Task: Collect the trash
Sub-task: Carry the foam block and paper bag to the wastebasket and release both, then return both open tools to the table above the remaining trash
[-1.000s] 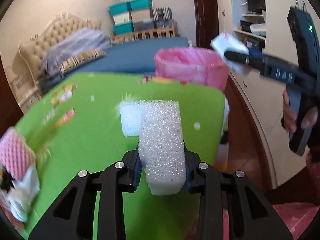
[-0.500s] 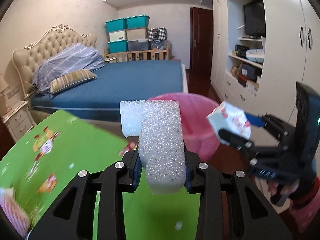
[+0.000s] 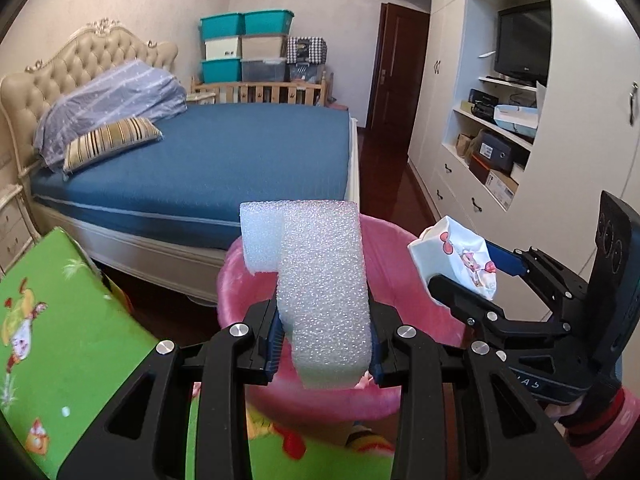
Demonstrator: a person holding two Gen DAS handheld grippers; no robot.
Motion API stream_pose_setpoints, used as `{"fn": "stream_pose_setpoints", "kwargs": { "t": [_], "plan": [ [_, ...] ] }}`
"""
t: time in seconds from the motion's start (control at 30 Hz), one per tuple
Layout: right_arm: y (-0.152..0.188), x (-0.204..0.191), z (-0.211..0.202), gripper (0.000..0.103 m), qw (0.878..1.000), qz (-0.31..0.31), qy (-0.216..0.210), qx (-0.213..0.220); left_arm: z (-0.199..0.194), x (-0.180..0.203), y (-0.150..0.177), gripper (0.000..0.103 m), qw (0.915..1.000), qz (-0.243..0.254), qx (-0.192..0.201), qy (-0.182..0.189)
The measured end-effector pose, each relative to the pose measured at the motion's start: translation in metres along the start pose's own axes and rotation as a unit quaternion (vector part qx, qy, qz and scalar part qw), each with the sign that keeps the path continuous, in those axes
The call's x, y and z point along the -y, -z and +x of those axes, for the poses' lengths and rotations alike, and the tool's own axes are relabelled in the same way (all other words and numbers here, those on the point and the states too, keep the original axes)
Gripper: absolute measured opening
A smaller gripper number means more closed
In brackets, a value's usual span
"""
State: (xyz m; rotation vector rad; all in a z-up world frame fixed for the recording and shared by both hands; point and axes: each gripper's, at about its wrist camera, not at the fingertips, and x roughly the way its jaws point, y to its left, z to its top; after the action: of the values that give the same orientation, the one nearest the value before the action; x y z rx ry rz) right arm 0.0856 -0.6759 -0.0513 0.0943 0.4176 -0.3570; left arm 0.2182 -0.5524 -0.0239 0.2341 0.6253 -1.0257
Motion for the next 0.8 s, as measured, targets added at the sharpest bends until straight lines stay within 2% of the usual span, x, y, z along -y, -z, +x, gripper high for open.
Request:
{"fn": "stream_pose_setpoints", "kwargs": {
  "t": [0.23, 0.3, 0.4, 0.47, 0.53, 0.6, 0.8],
  "plan": [
    [-0.001, 0.005, 0.018, 0.071, 1.000, 0.001, -0.003, -0.005, 0.029, -0.006, -0.006, 0.033, 0.9994, -0.027, -0.018, 0.013],
    [0.000, 0.006, 0.018, 0.080, 1.000, 0.000, -0.003, -0.001, 0.030, -0.009, -0.005, 0.033, 0.9993, -0.032, -0.017, 0.011],
    [-0.002, 0.006, 0.011, 0.083, 1.000, 0.006, -0.004, 0.007, 0.026, -0.018, -0.004, 0.037, 0.9991, -0.040, -0.011, 0.001],
    [-0.003, 0.007, 0.003, 0.086, 1.000, 0.006, -0.002, 0.016, 0.019, -0.024, 0.000, 0.046, 0.9988, -0.048, -0.006, -0.002],
    [-0.005, 0.004, -0.008, 0.086, 1.000, 0.003, -0.001, 0.022, 0.005, -0.033, 0.005, 0.069, 0.9983, -0.058, 0.004, -0.004],
    [-0.006, 0.000, -0.020, 0.086, 1.000, -0.003, 0.001, 0.029, -0.012, -0.041, 0.012, 0.085, 0.9970, -0.072, 0.020, -0.016],
    [-0.005, -0.033, -0.057, 0.091, 0.999, -0.025, -0.017, 0.039, -0.075, -0.060, 0.044, 0.095, 0.9939, -0.093, 0.047, -0.035]
  ]
}}
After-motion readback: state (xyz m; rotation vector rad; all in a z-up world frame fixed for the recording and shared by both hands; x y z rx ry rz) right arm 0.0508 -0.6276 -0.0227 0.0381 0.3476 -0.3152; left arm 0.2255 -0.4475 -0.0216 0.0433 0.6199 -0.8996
